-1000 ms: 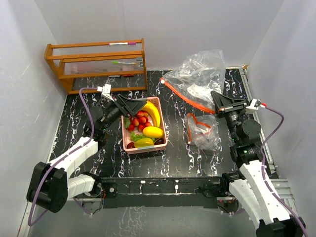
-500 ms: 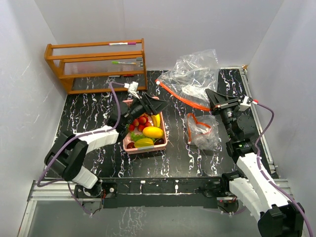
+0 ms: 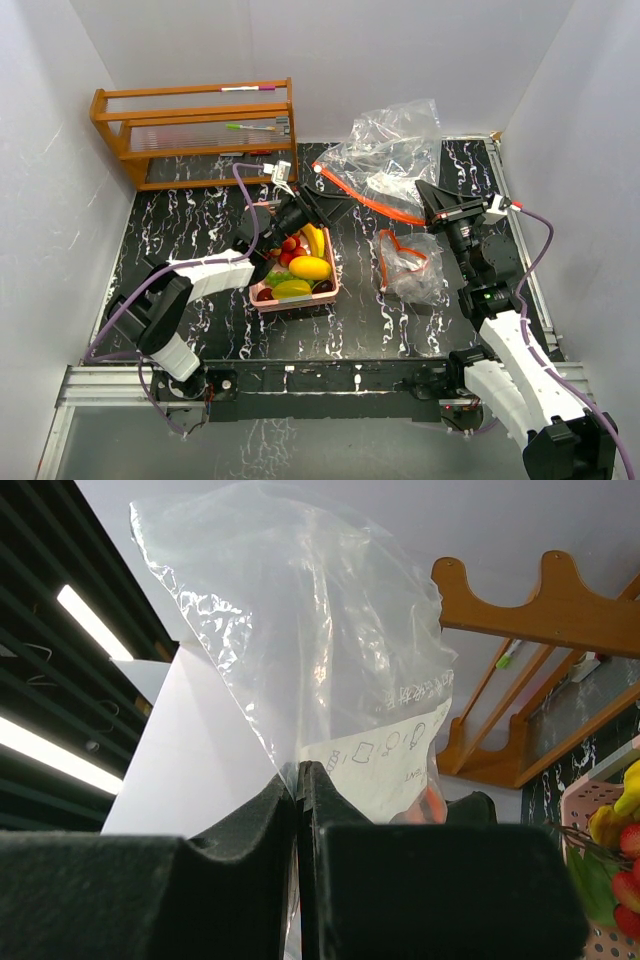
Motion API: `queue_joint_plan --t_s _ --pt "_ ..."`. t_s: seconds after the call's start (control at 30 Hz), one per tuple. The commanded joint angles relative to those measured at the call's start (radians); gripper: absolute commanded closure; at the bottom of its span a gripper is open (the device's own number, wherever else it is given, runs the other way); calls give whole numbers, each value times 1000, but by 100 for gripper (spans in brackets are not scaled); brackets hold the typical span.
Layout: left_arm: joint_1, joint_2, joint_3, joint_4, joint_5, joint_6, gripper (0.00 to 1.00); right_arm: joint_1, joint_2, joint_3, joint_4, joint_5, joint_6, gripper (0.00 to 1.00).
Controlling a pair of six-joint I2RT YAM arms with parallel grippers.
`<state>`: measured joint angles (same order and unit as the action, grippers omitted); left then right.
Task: Place the food in the zip-top bag and seal the zipper
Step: Open the zipper of the food storage bag.
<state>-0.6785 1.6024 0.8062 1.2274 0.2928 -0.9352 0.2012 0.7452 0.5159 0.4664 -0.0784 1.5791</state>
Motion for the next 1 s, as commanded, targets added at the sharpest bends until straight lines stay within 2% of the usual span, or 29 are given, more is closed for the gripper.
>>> queue_joint_plan --t_s 0.0,0.4,0.63,0.97 --pt "-7 10 22 62 -18 17 32 4 -15 28 57 -6 15 92" --pt "-7 6 2 80 -5 34 32 6 -16 51 46 -14 6 92" --pt "-7 9 -28 116 20 25 41 6 -18 65 36 -16 -2 92" --pt "-6 20 -13 114 1 28 42 6 -39 63 20 -21 -4 92"
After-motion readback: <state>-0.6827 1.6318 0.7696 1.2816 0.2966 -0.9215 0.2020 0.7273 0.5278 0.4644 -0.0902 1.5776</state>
